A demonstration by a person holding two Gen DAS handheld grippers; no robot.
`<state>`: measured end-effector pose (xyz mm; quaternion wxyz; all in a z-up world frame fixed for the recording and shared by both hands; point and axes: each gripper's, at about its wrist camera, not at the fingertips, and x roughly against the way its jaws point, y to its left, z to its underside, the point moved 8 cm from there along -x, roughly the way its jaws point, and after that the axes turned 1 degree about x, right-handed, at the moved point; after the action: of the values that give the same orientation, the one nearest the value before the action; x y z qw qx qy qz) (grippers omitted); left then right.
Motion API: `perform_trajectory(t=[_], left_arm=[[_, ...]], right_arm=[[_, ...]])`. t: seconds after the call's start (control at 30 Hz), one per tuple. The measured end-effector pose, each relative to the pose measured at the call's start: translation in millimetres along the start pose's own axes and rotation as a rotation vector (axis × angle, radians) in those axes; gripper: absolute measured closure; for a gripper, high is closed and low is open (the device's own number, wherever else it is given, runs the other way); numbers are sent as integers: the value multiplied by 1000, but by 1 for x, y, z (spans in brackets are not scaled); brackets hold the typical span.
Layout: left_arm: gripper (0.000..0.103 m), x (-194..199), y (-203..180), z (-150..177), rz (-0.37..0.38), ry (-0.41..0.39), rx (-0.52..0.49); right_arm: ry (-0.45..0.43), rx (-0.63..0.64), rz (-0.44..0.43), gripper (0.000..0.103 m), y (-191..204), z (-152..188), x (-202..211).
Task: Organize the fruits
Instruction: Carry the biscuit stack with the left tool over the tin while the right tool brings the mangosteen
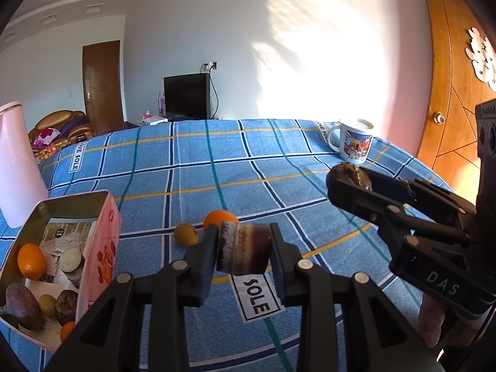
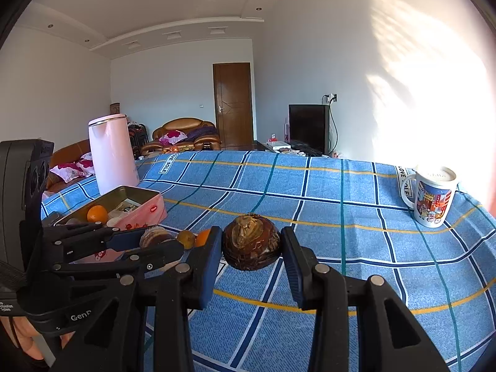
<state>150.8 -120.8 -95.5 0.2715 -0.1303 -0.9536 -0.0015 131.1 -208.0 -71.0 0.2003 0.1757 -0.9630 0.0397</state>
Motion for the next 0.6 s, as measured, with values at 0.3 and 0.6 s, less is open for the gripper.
perform_trajectory(t=[0.3,0.6], left_arm=[[70,9,0,-2,-23,-45,-14],[70,18,12,-7,-68,-77,-32]], right_arm=[[-40,14,5,62,2,-4,7],[-13,50,8,62,12,-3,1]])
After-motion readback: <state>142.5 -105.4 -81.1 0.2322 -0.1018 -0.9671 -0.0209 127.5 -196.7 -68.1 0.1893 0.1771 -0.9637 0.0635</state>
